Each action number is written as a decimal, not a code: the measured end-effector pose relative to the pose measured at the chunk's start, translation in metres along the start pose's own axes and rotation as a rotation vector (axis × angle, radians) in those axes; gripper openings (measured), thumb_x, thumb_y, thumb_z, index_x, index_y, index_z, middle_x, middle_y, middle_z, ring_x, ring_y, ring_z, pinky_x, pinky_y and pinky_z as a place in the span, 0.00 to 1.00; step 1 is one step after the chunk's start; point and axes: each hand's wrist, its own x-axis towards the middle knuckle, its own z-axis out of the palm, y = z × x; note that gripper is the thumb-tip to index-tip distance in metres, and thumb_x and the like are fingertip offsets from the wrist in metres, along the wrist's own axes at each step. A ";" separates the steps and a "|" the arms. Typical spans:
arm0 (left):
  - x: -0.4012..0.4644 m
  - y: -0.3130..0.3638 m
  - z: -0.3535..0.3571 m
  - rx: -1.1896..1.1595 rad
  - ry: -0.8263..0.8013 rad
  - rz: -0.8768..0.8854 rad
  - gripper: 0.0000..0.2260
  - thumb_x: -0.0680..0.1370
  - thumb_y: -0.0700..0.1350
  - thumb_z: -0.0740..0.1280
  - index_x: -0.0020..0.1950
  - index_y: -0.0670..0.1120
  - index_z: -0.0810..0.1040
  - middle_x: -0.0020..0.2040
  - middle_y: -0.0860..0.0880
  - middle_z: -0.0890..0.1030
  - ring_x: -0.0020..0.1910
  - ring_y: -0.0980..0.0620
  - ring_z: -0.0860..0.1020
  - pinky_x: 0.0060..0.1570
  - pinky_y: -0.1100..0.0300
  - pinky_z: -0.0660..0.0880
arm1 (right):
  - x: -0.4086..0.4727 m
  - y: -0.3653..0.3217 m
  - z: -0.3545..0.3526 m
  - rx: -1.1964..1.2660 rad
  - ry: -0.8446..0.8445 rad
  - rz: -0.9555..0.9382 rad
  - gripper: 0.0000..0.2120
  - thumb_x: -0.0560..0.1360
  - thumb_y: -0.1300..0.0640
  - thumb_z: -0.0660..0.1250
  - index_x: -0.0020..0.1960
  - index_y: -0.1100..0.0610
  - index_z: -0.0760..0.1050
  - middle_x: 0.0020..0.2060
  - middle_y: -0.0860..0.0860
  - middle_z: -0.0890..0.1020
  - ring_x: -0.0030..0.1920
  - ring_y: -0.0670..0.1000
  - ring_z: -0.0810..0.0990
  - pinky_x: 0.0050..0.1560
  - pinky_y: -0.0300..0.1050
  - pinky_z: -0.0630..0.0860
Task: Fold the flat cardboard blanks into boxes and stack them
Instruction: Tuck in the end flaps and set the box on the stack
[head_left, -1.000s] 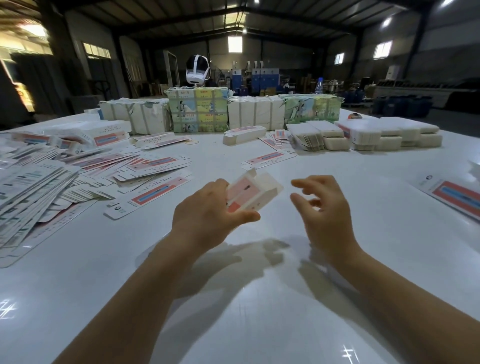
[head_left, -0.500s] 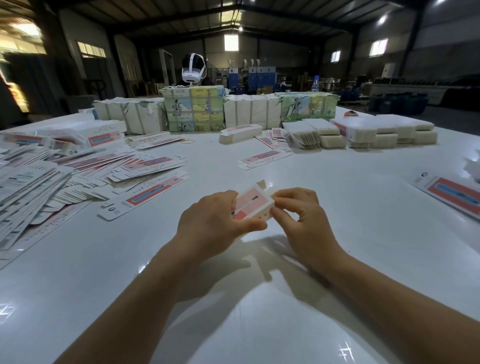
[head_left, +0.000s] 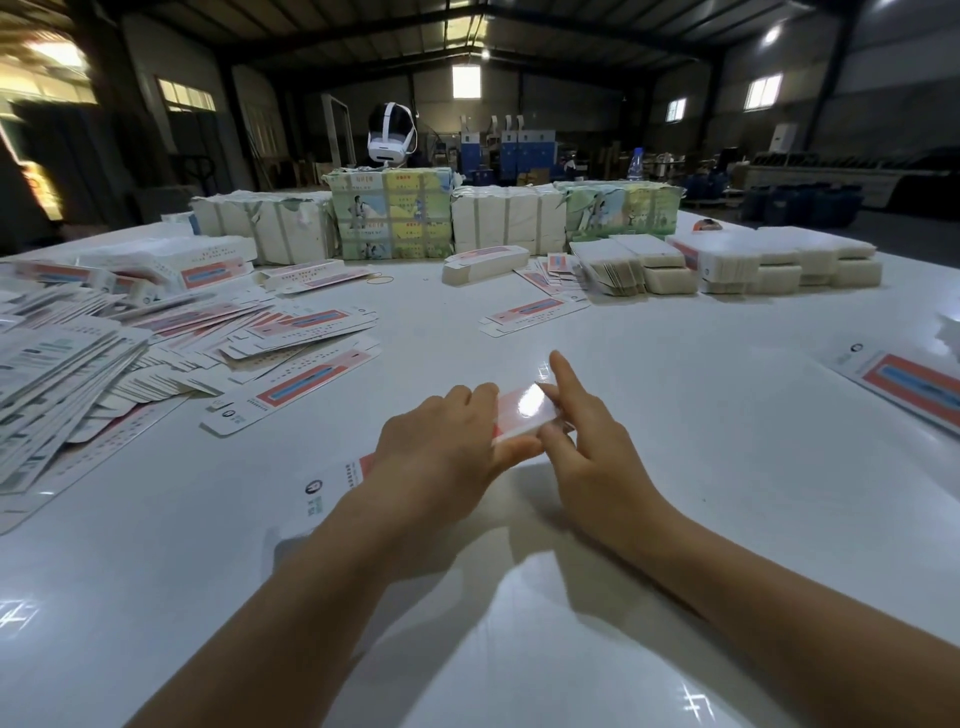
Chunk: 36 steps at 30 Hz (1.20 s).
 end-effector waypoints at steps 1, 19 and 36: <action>-0.001 0.001 0.001 0.022 0.015 0.001 0.41 0.61 0.73 0.32 0.61 0.53 0.65 0.51 0.53 0.74 0.47 0.51 0.72 0.35 0.58 0.62 | -0.001 0.001 0.001 -0.005 -0.013 0.006 0.26 0.82 0.62 0.55 0.76 0.48 0.51 0.68 0.49 0.69 0.68 0.48 0.66 0.72 0.49 0.59; -0.006 0.012 -0.002 0.042 0.178 0.022 0.40 0.66 0.71 0.38 0.67 0.50 0.65 0.54 0.51 0.75 0.50 0.49 0.74 0.41 0.57 0.69 | 0.024 0.012 -0.029 1.356 0.019 0.809 0.25 0.83 0.47 0.50 0.58 0.66 0.75 0.45 0.63 0.84 0.43 0.63 0.84 0.35 0.58 0.82; -0.009 0.008 -0.001 0.025 0.197 0.081 0.33 0.73 0.68 0.51 0.71 0.48 0.64 0.56 0.49 0.75 0.52 0.47 0.74 0.43 0.55 0.70 | 0.016 0.014 -0.028 1.327 -0.325 0.554 0.26 0.81 0.47 0.51 0.53 0.61 0.82 0.60 0.63 0.78 0.61 0.64 0.77 0.65 0.62 0.67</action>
